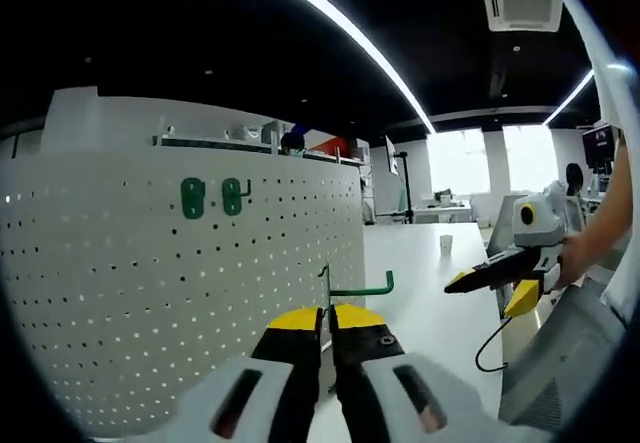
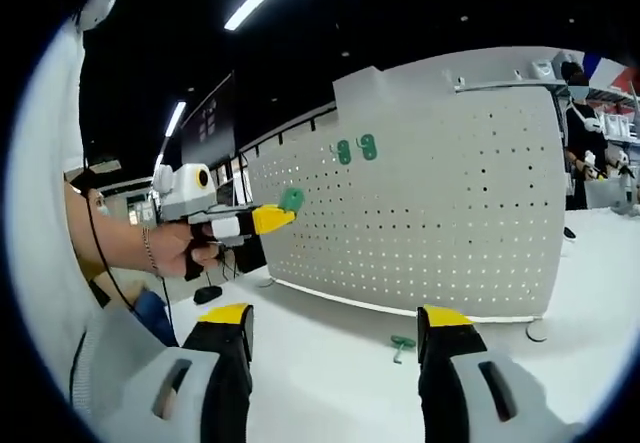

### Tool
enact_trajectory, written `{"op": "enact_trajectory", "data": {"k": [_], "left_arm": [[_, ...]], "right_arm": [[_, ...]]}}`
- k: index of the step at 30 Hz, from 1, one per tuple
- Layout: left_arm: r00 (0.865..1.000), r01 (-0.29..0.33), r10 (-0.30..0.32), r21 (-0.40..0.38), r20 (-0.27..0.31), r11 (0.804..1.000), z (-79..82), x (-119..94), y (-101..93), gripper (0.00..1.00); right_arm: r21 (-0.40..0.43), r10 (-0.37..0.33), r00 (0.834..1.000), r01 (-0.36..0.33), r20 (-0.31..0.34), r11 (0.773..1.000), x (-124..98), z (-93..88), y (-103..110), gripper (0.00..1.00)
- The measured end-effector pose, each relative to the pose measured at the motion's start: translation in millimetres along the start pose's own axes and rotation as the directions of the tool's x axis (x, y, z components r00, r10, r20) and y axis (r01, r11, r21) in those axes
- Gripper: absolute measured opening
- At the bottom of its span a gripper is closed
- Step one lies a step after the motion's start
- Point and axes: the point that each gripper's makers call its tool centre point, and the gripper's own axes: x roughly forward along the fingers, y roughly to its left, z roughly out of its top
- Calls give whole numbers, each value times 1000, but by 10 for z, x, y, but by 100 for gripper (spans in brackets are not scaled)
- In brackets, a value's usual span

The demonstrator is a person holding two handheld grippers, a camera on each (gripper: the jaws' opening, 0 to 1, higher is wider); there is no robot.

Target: Insert the hook assembly into the mounting plate slot until the hook locks in place.

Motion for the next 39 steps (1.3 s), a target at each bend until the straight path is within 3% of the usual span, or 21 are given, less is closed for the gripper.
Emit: {"op": "enact_trajectory", "data": {"k": [5, 14, 39], "left_arm": [[1000, 0, 0, 0, 0, 1000, 0, -1, -3, 3], [1000, -3, 3, -2, -3, 1000, -1, -6, -4, 3], [1000, -7, 7, -5, -6, 1000, -8, -14, -22, 3]], "right_arm": [[-1, 15, 999, -15, 49, 1000, 0, 112, 30, 59], [12, 36, 998, -36, 48, 999, 83, 132, 82, 57], [34, 153, 984, -157, 89, 987, 687, 311, 365, 53]]}}
